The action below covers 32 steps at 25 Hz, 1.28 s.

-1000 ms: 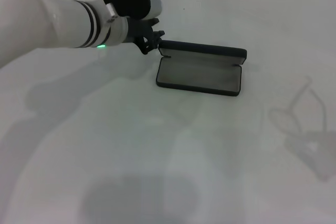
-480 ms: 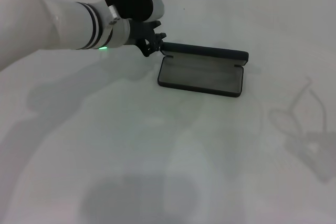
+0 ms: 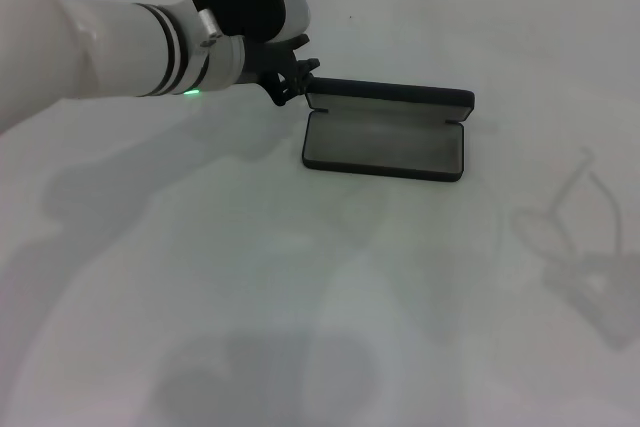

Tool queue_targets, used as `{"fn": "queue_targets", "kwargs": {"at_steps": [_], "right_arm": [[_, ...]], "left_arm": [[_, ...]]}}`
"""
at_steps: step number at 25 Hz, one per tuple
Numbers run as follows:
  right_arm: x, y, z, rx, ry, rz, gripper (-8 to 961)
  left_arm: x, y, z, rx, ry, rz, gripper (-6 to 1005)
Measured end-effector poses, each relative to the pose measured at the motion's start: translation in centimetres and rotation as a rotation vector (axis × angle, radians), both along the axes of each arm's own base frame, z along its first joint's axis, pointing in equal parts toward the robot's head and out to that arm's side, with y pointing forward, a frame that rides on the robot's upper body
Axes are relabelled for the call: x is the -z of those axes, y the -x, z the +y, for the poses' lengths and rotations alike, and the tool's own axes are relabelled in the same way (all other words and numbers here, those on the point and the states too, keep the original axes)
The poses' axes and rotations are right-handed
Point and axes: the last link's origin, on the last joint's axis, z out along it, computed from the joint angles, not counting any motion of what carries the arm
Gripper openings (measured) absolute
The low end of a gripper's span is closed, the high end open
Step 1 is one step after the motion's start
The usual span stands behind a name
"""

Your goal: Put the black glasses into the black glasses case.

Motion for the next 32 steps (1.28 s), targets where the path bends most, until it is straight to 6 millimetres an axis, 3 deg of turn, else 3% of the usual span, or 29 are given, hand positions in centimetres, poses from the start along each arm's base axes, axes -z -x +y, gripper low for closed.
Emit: {"fn": "queue_targets", "kwargs": {"at_steps": [10,15,19,25,32], "right_arm": [[0.0,0.0,0.0,-0.001,-0.001,0.000,122],[0.0,0.1,0.1,-0.005,-0.001,0.000,122],[0.2,0.6,0.6,-0.033,0.008,-0.002,122],[2.2,3.3,2.5,-0.183,0.120,-0.023,122],[4.7,7.0,4.9,-0.354,0.237,-0.022,122]], "left_arm": [[-0.4,-0.4,-0.1,0.009,-0.018,-0.023,270],[-2.8,-2.8,-0.7,0.025,-0.078,-0.215,270],[-5.3,-5.7,-2.9,0.074,-0.073,-0.404,270],[-5.7,-9.3,-7.4,0.119,0.185,-0.588,269],[-6.8,-9.6,-8.9,0.107,0.339,-0.760,249]]}}
